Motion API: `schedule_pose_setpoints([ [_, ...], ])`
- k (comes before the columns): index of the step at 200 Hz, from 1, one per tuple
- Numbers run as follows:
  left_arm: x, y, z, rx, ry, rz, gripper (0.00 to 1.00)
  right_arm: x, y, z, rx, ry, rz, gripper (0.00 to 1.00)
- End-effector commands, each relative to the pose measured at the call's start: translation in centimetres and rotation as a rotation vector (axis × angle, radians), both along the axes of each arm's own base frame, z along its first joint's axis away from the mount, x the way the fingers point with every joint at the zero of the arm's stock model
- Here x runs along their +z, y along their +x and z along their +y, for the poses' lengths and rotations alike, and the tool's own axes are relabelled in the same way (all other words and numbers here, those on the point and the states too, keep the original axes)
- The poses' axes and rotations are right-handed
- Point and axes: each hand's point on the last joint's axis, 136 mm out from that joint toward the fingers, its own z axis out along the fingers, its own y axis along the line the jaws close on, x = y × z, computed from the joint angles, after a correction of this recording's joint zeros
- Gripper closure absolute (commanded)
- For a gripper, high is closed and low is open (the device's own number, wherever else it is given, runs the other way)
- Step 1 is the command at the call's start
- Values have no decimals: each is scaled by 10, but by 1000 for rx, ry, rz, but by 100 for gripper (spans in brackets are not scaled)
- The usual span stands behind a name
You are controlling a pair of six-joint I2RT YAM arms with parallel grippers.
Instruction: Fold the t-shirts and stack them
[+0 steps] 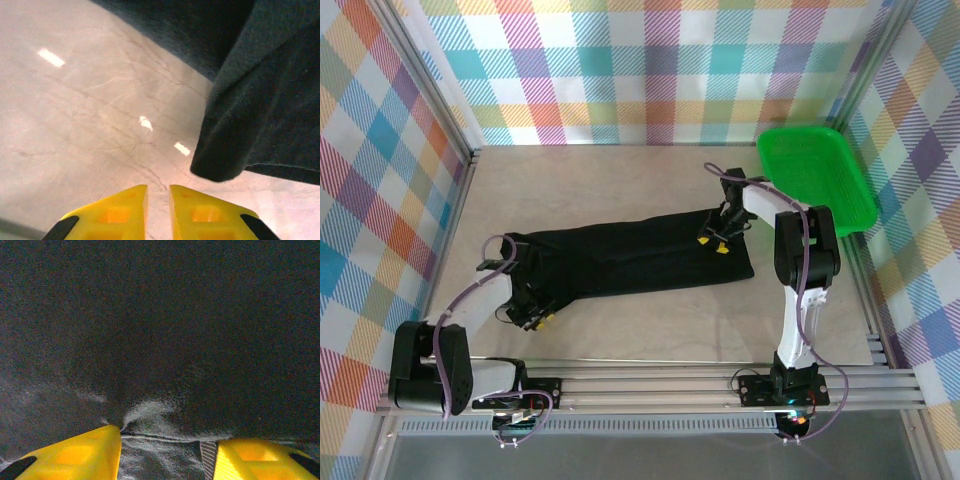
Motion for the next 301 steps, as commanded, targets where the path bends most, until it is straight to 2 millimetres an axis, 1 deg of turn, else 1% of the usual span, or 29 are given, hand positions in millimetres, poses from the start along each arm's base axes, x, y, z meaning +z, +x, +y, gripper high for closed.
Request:
schedule_pose_setpoints([
  [1, 31, 11, 13, 40, 75, -62, 88, -4, -1, -5, -1, -21, 24, 54],
  [6, 39, 18, 14, 57, 78, -99, 87, -3, -1, -5, 2, -18, 21, 54],
  [11, 47, 27, 16, 74, 85, -141, 84, -2, 0, -4, 7, -14, 15, 54],
  [17, 55, 36, 17, 91, 88, -188, 75, 0, 1, -3, 9, -9, 8, 54],
  [27, 64, 51, 18, 110, 78, -250, 64, 1, 2, -2, 18, -5, 3, 54],
  [38, 63, 61, 17, 119, 62, -268, 62, 1, 3, -2, 23, -1, 3, 54],
  [46, 58, 64, 14, 118, 43, -254, 60, 1, 2, -1, 27, 1, 7, 54],
  [66, 38, 62, 8, 109, 19, -181, 56, 1, 2, 0, 33, 5, 9, 54],
  [83, 27, 58, 6, 110, 10, -161, 55, 1, 2, 0, 35, 10, 10, 54],
  [107, 9, 45, 4, 122, 1, -99, 54, 0, 1, 0, 35, 11, 12, 54],
  [121, 1, 41, 0, 125, -10, -85, 54, -1, 1, 1, 37, 11, 16, 54],
  [139, -6, 40, -4, 146, -26, -98, 57, -2, 1, 1, 37, 13, 18, 54],
  [153, -8, 39, -6, 153, -26, -99, 65, -2, 1, 1, 35, 11, 18, 54],
  [168, -6, 39, -8, 144, -18, -92, 75, -2, 1, 0, 35, 10, 17, 54],
  [195, 1, 37, -16, 120, -5, -105, 82, -2, 1, 0, 31, 5, 19, 54],
  [213, 3, 34, -23, 110, -7, -99, 90, -3, 1, -1, 28, 2, 20, 55],
  [239, 5, 26, -26, 64, 16, -67, 93, -4, -1, -1, 21, 1, 23, 55],
  [268, 9, 11, -16, 16, 79, -35, 95, -5, -1, -1, 20, 2, 24, 55],
  [288, 15, 13, -13, 9, 88, -79, 95, -4, -1, -1, 19, 3, 23, 55],
  [301, 22, 18, -9, 5, 108, -110, 98, -4, -1, -1, 20, 3, 22, 55],
])
